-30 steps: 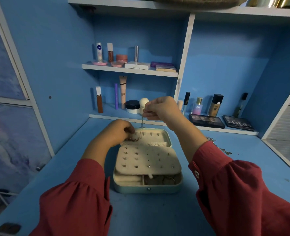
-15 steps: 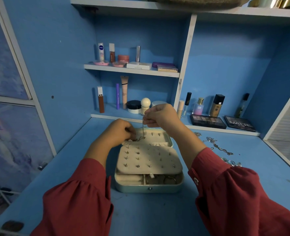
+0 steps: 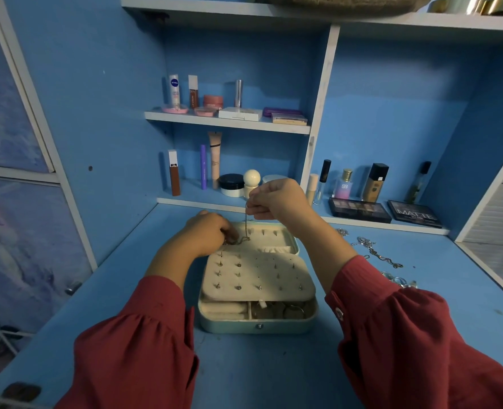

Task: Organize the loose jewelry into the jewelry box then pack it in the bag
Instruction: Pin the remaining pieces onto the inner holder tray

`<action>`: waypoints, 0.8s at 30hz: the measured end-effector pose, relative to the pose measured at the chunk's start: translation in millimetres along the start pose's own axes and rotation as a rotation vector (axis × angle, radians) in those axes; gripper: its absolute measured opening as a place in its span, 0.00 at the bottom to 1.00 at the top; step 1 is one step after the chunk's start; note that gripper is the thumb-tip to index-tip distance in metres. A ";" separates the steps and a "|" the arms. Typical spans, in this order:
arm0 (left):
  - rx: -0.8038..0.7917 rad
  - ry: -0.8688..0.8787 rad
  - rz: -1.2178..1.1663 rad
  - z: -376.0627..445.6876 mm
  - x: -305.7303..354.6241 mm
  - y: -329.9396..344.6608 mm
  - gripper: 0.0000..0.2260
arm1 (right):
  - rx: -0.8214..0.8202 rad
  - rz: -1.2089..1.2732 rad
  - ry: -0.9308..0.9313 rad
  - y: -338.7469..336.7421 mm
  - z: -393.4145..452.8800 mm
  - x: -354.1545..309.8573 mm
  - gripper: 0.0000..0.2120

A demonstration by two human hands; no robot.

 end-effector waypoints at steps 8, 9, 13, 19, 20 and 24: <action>-0.015 -0.007 -0.120 -4.7 7.9 -1.2 0.27 | -0.006 -0.003 -0.010 4.8 2.8 -2.4 0.05; -0.016 0.005 -0.087 -4.9 10.4 0.5 0.26 | -0.009 -0.001 -0.013 5.4 2.4 -2.9 0.05; -0.076 0.028 0.119 -9.3 22.9 8.5 0.13 | -0.023 0.010 -0.036 7.5 1.2 -5.5 0.03; -0.066 0.023 0.078 -14.1 20.2 0.0 0.09 | -0.022 0.007 -0.030 6.8 -0.1 -8.0 0.03; -0.051 0.035 0.077 -15.2 19.3 -2.4 0.07 | -0.019 0.001 -0.028 6.9 0.4 -7.4 0.03; -0.023 0.040 0.074 -17.4 18.9 -5.3 0.04 | -0.013 0.004 -0.038 7.2 1.1 -5.2 0.03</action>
Point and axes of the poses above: each hand's wrist, its own z-axis towards the middle knuckle, its own y-axis out of the palm, x = y × z, the point moved 7 cm from there along z, towards the middle knuckle, and after that the axes turned 12 degrees about -z, right-handed, at the moved point
